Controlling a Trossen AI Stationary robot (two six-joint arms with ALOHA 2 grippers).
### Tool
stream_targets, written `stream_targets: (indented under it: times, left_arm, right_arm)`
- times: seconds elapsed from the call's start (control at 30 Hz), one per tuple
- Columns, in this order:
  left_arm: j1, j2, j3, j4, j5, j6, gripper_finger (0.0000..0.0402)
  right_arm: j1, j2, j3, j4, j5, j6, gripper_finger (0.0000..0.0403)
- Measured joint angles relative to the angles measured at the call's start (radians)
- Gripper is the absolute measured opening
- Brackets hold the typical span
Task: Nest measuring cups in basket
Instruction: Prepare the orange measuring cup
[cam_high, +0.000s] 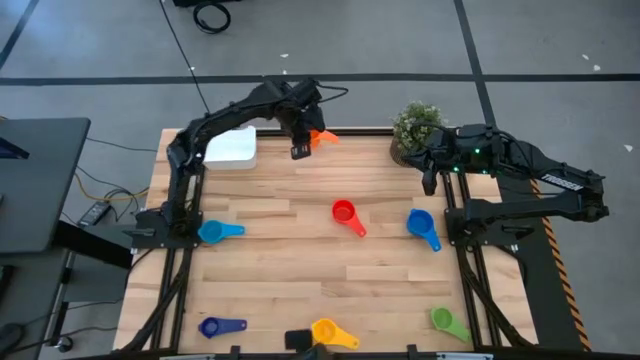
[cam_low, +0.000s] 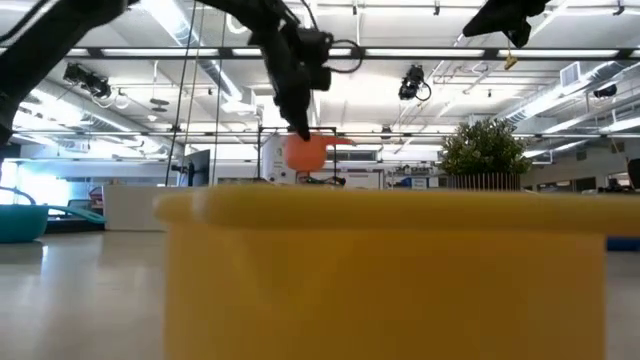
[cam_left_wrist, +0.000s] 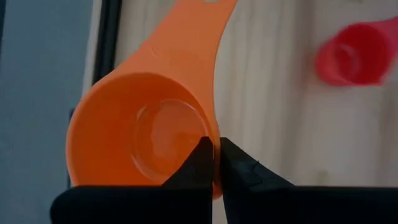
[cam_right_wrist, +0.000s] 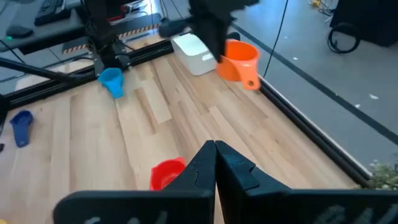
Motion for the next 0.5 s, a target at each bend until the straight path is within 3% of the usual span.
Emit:
stream_targets:
  times: [0.2,0.5]
  left_arm:
    - [-0.068,-0.086,0.000,-0.090,0.019,-0.078,0.0011]
    - [-0.208,-0.116,0.000,-0.150,0.028,-0.152,0.0011]
  right_arm:
    - [0.000,0.000,0.000,-0.003,0.000,-0.027,0.0010]
    - [0.000,0.000,0.000,-0.003,-0.015,-0.047,0.0010]
